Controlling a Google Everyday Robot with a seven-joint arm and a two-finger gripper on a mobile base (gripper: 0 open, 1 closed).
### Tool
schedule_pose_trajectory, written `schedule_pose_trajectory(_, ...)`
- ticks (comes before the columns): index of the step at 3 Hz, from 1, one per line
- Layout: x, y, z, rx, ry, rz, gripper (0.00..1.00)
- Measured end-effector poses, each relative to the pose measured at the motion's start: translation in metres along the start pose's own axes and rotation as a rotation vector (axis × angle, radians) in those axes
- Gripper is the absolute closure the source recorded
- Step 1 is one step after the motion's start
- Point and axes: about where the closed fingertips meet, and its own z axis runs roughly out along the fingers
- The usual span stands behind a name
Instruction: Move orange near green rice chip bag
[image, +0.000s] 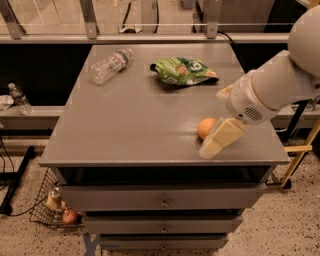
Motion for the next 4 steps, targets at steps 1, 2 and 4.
schedule_pose_trajectory(1, 0.0, -0.002, 0.018, 0.006, -0.007, 0.027, 0.0)
schedule_pose_trajectory(2, 0.005, -0.006, 0.029, 0.003, 0.01, 0.048, 0.0)
schedule_pose_trajectory(4, 0.016, -0.004, 0.048, -0.027, 0.029, 0.074, 0.41)
